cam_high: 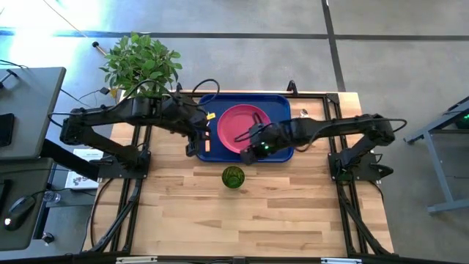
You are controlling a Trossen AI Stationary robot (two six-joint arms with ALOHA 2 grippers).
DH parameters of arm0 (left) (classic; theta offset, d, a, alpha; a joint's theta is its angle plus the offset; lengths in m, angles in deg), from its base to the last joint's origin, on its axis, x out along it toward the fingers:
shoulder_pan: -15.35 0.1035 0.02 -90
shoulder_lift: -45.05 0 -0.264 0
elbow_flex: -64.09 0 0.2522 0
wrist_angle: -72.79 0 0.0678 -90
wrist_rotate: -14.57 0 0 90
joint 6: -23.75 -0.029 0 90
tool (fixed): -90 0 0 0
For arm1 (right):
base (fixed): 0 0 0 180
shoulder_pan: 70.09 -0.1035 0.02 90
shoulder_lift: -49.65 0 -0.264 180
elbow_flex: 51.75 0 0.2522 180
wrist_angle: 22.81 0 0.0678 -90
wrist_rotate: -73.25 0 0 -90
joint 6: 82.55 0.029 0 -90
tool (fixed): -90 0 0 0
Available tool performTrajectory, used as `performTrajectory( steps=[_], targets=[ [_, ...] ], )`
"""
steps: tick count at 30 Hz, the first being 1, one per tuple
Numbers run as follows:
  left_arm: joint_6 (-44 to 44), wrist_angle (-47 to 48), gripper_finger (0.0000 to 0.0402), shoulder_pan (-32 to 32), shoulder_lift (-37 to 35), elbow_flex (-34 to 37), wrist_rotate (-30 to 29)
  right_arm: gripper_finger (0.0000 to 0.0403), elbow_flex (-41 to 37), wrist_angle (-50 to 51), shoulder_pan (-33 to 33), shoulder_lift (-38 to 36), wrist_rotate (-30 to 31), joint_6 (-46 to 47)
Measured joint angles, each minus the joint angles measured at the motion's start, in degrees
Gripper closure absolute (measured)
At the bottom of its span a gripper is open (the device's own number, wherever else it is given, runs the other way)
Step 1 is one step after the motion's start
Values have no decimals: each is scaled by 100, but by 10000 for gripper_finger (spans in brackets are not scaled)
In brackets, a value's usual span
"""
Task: Pick and place plate/cup/fork/spoon on tray
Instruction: Put the green cup on the blue serving tray
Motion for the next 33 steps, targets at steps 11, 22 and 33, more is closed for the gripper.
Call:
performTrajectory(
  steps=[11,22,33],
  targets=[
    [26,15,273,34,4,2,-2,286,350,98,-154,843,-196,4],
    [181,15,273,32,4,2,-2,286,350,108,-364,1225,-56,257],
    [187,15,273,32,4,2,-2,286,348,76,-367,1500,-65,240]
  ],
)
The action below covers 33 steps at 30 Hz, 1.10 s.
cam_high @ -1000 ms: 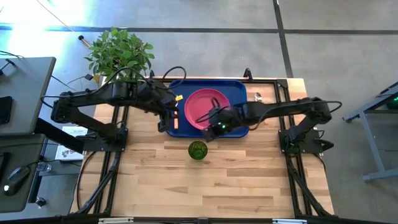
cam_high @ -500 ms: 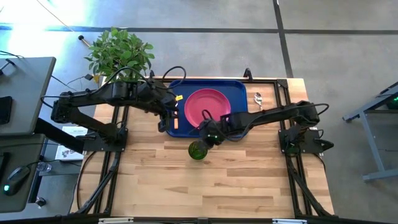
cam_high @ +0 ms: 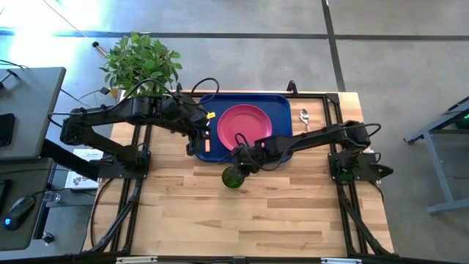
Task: Pick and place plate/cup/fork/spoon on tray
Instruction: Put the green cup on the blue serving tray
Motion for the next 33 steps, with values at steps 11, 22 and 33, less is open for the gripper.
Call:
performTrajectory(
  steps=[11,22,33],
  targets=[
    [-4,0,273,0,2,1,0,288,-20,-76,-4,184,-51,14],
    [-4,0,273,0,2,2,0,395,-29,-42,20,193,-30,-220],
    [-7,0,273,0,2,2,-1,400,-25,-4,211,28,-153,-640]
  ],
)
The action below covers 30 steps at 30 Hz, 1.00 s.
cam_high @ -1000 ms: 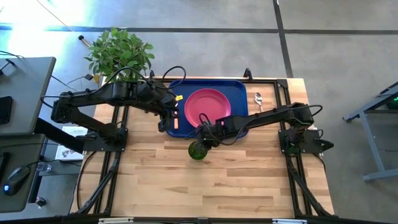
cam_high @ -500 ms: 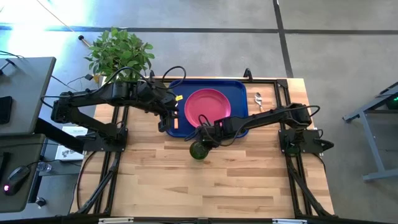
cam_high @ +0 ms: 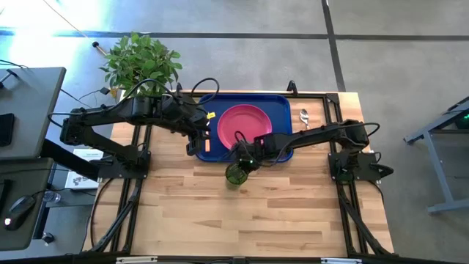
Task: Pick and place plate/cup/fork/spoon on tray
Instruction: Put the green cup on the blue serving tray
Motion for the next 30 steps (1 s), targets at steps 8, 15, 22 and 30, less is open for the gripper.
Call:
performTrajectory(
  steps=[8,15,22,30],
  targets=[
    [-1,-2,273,0,0,0,-1,401,2,85,310,-527,178,-390],
    [-2,-1,273,0,0,0,-184,402,6,473,819,-1040,364,-774],
    [-31,-14,273,0,0,0,-710,402,6,776,1605,-1406,353,-1521],
    [-496,-96,273,203,0,0,-1226,402,7,903,2784,-1632,50,-2523]
  ],
)
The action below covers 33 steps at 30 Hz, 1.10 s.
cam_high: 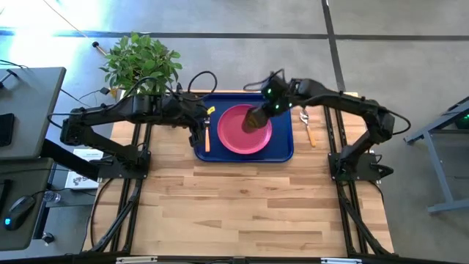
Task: Pick and place plate/cup/fork/spoon on tray
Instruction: Put the green cup on the blue serving tray
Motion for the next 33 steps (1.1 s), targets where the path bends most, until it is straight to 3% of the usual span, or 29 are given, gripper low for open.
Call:
performTrajectory(
  steps=[7,15,24,33],
  targets=[
    [-5,0,273,358,0,0,-584,402,-1,104,991,3,-315,-752],
    [3,2,273,709,0,0,-614,402,-1,468,1826,11,-360,-1390],
    [38,2,273,967,0,0,-612,402,0,563,2501,111,-498,-2055],
    [193,2,273,1119,0,0,-614,402,0,599,2692,641,-514,-2457]
  ],
)
